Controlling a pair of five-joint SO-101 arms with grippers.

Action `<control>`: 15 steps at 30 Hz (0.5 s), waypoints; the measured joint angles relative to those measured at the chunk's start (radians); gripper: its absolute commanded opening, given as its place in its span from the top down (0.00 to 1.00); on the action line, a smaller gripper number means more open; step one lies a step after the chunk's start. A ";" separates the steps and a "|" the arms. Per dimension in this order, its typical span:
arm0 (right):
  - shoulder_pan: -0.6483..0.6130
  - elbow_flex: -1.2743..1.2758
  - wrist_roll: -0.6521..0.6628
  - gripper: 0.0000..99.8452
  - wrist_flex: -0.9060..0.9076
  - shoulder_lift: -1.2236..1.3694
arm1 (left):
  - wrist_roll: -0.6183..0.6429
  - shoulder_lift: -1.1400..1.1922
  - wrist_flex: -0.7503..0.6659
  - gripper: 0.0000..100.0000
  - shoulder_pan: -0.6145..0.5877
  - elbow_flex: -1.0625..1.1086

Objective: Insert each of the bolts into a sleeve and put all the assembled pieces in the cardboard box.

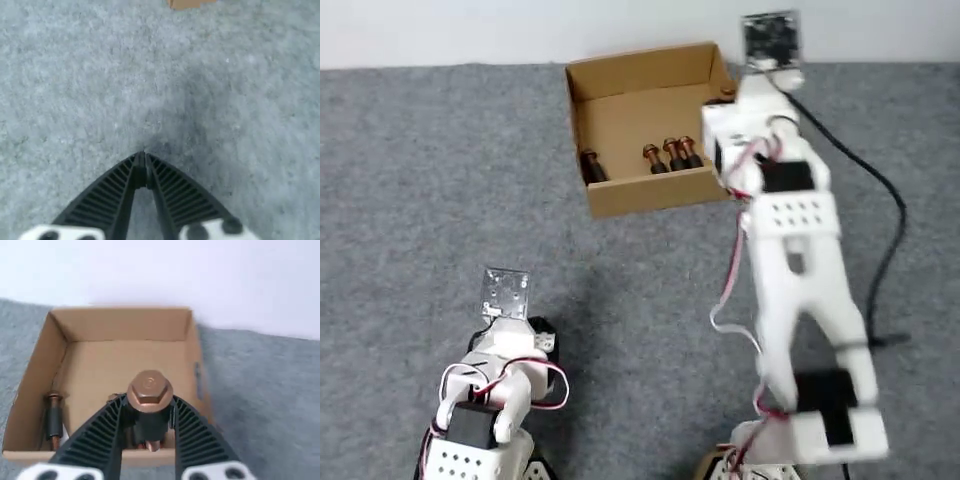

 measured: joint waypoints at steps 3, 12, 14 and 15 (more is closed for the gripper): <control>-0.031 -0.094 0.000 0.99 0.000 0.152 | 0.000 0.000 0.000 1.00 0.000 0.000; -0.032 -0.315 0.000 0.99 0.000 0.548 | 0.000 0.000 0.002 1.00 0.000 0.000; -0.034 -0.341 0.000 0.99 0.003 0.591 | 0.000 0.000 0.002 1.00 0.000 0.000; -0.034 -0.350 0.000 0.98 0.017 0.606 | 0.000 0.000 0.002 1.00 0.000 0.000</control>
